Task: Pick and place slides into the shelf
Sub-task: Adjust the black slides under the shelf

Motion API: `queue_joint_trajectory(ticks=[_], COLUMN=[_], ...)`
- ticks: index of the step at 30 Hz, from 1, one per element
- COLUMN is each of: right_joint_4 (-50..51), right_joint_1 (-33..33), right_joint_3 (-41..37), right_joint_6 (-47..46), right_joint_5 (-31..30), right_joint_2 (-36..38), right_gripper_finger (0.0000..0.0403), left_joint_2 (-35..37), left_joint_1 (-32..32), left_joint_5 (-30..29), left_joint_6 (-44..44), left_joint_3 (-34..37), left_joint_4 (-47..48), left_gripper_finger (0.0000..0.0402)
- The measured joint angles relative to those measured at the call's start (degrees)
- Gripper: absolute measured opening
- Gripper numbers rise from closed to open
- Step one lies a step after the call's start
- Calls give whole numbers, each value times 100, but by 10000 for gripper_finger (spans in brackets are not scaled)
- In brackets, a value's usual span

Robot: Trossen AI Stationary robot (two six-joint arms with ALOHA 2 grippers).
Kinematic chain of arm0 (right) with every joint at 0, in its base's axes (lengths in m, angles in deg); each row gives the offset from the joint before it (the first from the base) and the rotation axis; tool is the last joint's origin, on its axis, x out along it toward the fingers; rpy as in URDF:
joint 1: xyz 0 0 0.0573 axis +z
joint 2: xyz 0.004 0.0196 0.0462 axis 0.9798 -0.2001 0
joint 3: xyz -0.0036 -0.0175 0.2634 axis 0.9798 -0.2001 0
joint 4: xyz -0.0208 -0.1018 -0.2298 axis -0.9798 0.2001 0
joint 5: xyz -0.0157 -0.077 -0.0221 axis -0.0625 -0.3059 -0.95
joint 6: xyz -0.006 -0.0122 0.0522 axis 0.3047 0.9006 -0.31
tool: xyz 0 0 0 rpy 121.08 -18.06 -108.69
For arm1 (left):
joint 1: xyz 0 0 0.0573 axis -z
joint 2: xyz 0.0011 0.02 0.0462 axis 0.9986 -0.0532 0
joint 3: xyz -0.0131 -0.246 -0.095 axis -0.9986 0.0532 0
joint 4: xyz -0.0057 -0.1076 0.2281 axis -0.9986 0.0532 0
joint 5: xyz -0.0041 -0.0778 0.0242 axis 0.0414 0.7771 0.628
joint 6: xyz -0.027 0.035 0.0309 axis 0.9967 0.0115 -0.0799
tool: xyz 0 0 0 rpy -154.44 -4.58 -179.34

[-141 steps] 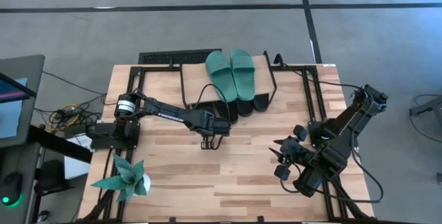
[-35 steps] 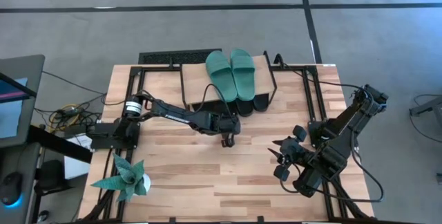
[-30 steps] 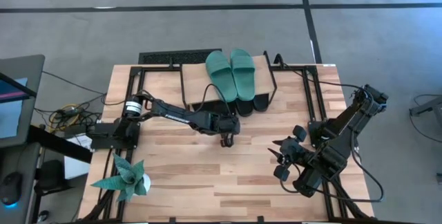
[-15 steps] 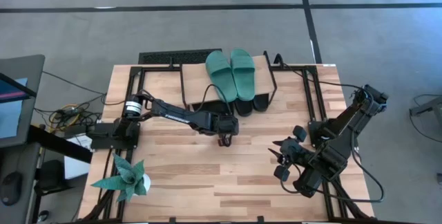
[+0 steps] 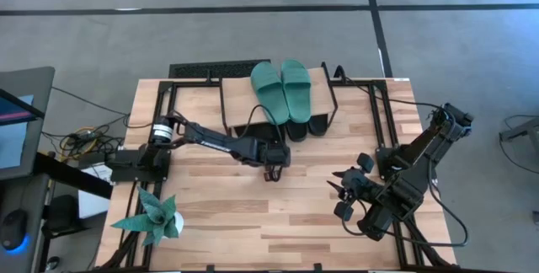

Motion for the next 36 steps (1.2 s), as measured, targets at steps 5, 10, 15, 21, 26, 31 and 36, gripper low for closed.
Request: queue_joint_trajectory(ticks=[5,10,15,21,26,31,36], right_joint_4=[2,15,24,24,24,24,26], right_joint_1=[0,0,0,0,0,54,118], right_joint_3=[0,0,0,0,0,0,0], right_joint_6=[39,44,48,52,52,52,46], right_joint_5=[2,2,2,2,2,2,2], right_joint_2=[0,0,0,0,0,0,0], right_gripper_finger=[118,118,118,118,118,118,118], left_joint_2=[0,0,0,0,0,0,0], left_joint_1=[84,115,117,106,104,104,101], left_joint_5=[212,297,292,112,-16,-11,-145], left_joint_6=[-8,0,122,268,335,501,782], left_joint_3=[0,0,0,0,46,166,254], left_joint_4=[128,579,962,1347,1433,1448,1437], left_gripper_finger=[0,0,0,0,0,0,0])
